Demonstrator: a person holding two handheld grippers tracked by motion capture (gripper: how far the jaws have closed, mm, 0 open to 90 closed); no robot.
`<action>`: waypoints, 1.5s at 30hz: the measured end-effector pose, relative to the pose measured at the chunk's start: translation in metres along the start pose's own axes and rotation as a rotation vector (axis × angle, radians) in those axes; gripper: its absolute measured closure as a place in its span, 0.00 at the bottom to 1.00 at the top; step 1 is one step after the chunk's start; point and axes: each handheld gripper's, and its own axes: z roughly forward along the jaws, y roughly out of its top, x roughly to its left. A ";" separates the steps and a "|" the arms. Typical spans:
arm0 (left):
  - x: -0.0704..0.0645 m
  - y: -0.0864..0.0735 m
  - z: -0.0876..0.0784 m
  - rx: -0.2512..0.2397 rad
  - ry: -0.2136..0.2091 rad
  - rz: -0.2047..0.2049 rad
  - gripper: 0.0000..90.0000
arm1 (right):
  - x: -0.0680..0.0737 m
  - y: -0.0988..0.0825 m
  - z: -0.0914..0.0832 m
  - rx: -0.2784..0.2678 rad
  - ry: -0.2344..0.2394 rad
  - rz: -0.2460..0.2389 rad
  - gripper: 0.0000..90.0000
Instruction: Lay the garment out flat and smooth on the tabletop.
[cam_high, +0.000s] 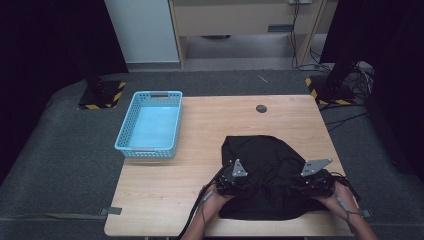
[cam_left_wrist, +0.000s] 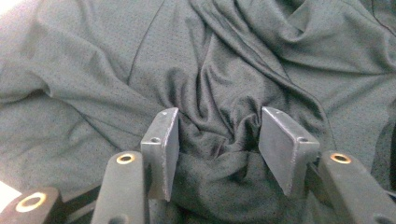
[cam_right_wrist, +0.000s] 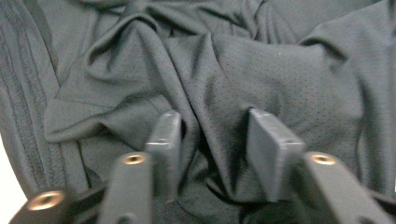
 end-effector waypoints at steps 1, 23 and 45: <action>0.000 -0.002 -0.002 0.002 0.002 -0.002 0.54 | 0.001 0.001 0.002 0.000 0.014 0.006 0.71; 0.022 -0.079 -0.078 -0.045 0.055 -0.117 0.45 | 0.017 0.044 0.001 -0.138 0.025 0.119 0.96; 0.015 -0.032 -0.036 -0.050 -0.023 -0.070 0.51 | -0.032 -0.011 -0.012 -0.076 -0.047 0.288 0.96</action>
